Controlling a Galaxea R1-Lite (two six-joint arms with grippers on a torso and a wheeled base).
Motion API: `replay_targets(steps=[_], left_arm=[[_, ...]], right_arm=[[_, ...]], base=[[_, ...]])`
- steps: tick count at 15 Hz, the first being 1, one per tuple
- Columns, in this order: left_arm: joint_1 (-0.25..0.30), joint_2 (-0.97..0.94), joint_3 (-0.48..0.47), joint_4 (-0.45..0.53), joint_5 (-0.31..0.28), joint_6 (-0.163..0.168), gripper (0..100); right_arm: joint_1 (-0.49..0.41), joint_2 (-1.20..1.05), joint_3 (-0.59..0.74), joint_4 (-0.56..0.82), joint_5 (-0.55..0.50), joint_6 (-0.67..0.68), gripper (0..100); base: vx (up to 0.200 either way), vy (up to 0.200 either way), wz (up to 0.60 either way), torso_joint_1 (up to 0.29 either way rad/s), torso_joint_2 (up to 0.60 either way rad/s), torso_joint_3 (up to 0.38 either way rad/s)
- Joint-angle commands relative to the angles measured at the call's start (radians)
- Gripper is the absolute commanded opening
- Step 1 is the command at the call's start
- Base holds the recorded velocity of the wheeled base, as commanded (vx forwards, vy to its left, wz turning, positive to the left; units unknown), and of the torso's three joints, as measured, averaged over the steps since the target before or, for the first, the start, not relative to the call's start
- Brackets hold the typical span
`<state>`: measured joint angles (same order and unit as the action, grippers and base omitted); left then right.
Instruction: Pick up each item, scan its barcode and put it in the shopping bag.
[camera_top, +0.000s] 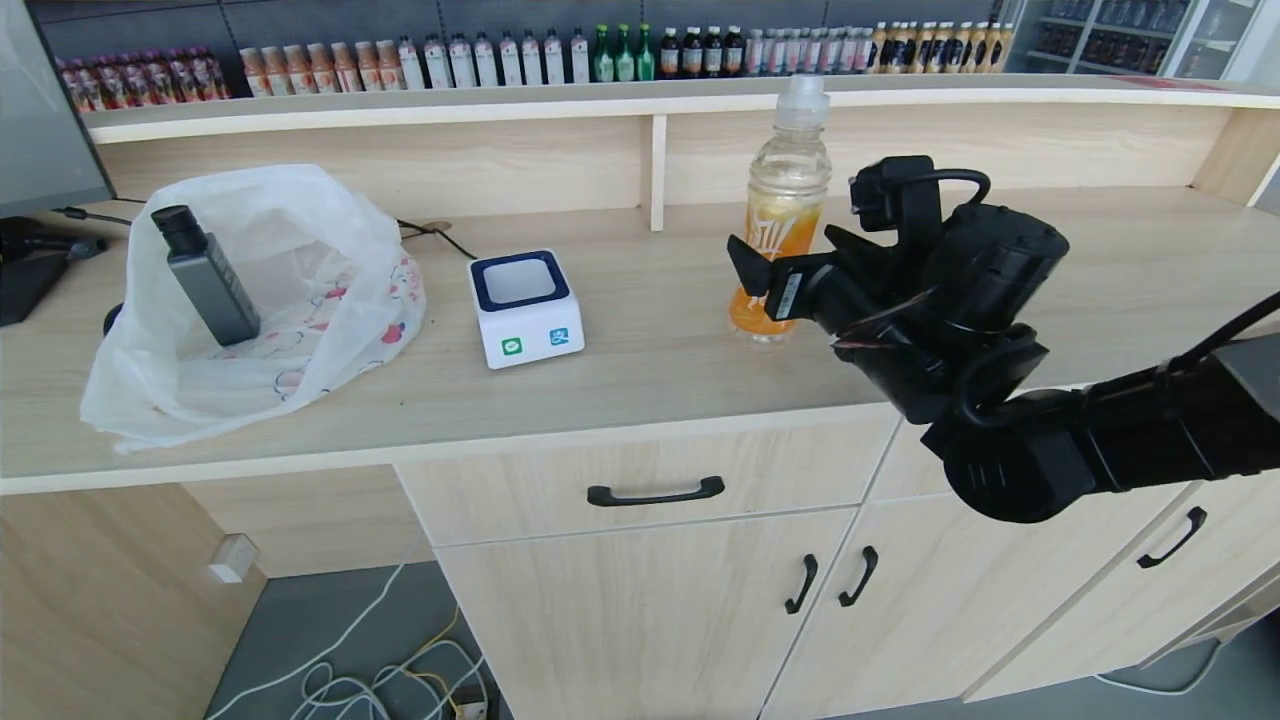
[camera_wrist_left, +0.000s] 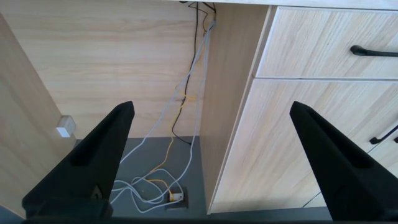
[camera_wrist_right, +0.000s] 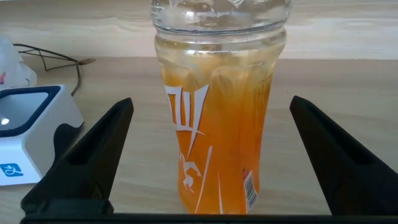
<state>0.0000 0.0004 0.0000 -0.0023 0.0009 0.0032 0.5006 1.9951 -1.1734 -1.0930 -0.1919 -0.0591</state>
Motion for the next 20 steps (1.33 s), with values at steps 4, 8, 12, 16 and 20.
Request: replay_targets(steps=[4, 8, 12, 16, 20], left_arm=[[0.000, 0.000, 0.000, -0.001, 0.001, 0.000, 100], [0.000, 0.000, 0.000, -0.001, 0.001, 0.000, 100], [0.000, 0.000, 0.000, -0.001, 0.001, 0.000, 100], [0.000, 0.000, 0.000, -0.001, 0.001, 0.000, 100], [0.000, 0.000, 0.000, -0.001, 0.001, 0.000, 100]], right_arm=[[-0.021, 0.062, -0.089, 0.044, 0.017, -0.001, 100], [-0.025, 0.106, -0.249, 0.143, 0.032, 0.005, 100], [-0.025, 0.117, -0.278, 0.162, 0.032, 0.007, 100], [-0.025, 0.133, -0.295, 0.166, 0.034, 0.007, 100], [-0.025, 0.143, -0.342, 0.186, 0.034, 0.009, 0]], base=[[0.000, 0.000, 0.00, 0.000, 0.00, 0.000], [0.000, 0.000, 0.00, 0.000, 0.00, 0.000], [0.000, 0.000, 0.00, 0.000, 0.00, 0.000], [0.000, 0.000, 0.00, 0.000, 0.00, 0.000], [0.000, 0.000, 0.00, 0.000, 0.00, 0.000]])
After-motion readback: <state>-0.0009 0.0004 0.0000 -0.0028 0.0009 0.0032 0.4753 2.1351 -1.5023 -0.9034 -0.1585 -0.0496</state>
